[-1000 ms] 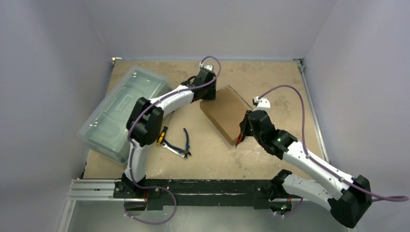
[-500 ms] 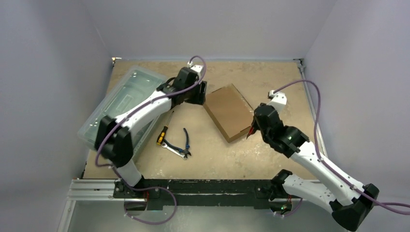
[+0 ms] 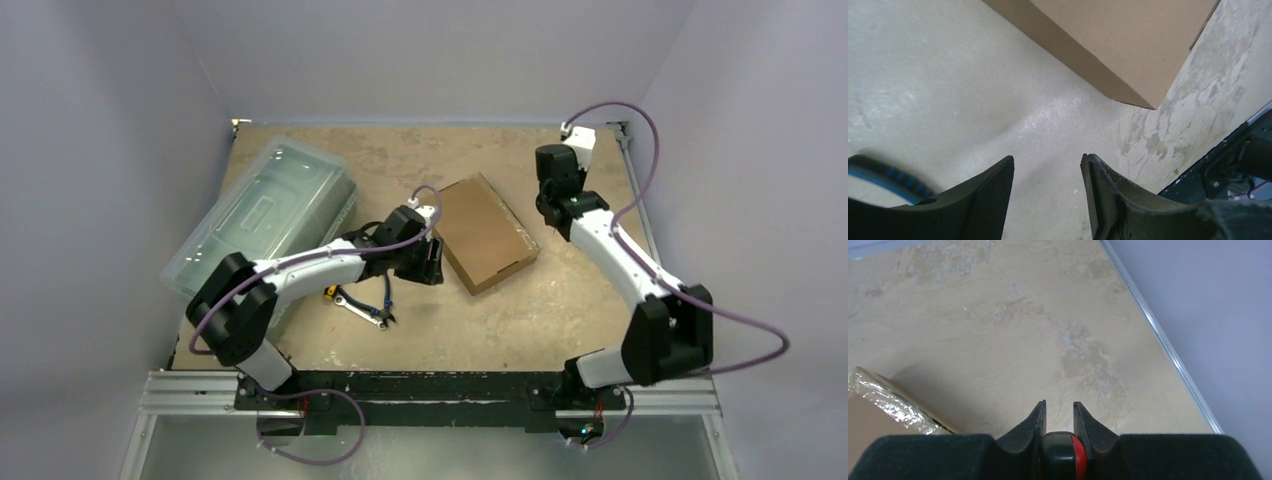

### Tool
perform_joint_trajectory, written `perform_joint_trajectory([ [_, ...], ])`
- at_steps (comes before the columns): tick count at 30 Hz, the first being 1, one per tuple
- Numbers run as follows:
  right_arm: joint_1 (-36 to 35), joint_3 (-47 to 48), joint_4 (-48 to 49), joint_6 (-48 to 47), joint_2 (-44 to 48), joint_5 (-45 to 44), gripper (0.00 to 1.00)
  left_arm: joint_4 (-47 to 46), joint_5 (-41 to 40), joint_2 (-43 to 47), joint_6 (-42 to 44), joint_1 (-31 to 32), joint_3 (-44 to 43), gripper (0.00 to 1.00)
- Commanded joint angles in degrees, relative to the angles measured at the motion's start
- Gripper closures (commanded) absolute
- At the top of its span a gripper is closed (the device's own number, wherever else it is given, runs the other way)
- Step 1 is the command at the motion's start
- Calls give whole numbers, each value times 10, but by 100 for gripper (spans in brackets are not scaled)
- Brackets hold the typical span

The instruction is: Unpack the express box

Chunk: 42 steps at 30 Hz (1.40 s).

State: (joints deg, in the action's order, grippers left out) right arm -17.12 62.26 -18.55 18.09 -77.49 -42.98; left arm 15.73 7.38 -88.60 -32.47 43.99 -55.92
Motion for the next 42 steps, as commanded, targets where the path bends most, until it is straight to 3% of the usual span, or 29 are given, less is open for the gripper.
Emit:
perform_joint_trajectory([
  [1, 13, 65, 39, -70, -76, 57, 100, -28, -24, -70, -2, 27, -44, 48],
  [4, 13, 104, -22, -62, -119, 92, 100, -2, -56, -116, 13, 27, -78, 49],
  [9, 11, 96, -44, -61, -130, 130, 100, 54, -109, -173, 55, 27, -159, 49],
  [15, -15, 49, -40, -36, -87, 203, 100, 111, -131, -237, 107, 3, -250, 48],
  [19, -73, 18, -55, -7, -40, 227, 100, 139, -134, -269, 130, -32, -299, 47],
  [23, -90, -8, -81, 34, 19, 215, 100, 165, -191, -255, 175, -41, -317, 42],
  [26, -90, -21, -88, 46, 64, 141, 100, 208, -220, -225, 187, -43, -314, 41],
  [30, -90, -18, -90, 38, 103, 87, 100, 210, -254, -127, 187, -44, -234, 41],
  [34, -90, -41, -32, 47, 130, 123, 100, 123, -203, -11, 195, -43, -156, 42],
  [38, -91, -33, -7, 53, 110, 132, 100, -152, -19, 100, 299, -8, 8, 41],
  [42, -91, -3, -22, 54, 73, 141, 100, -401, 70, 144, 461, 54, 127, 31],
])
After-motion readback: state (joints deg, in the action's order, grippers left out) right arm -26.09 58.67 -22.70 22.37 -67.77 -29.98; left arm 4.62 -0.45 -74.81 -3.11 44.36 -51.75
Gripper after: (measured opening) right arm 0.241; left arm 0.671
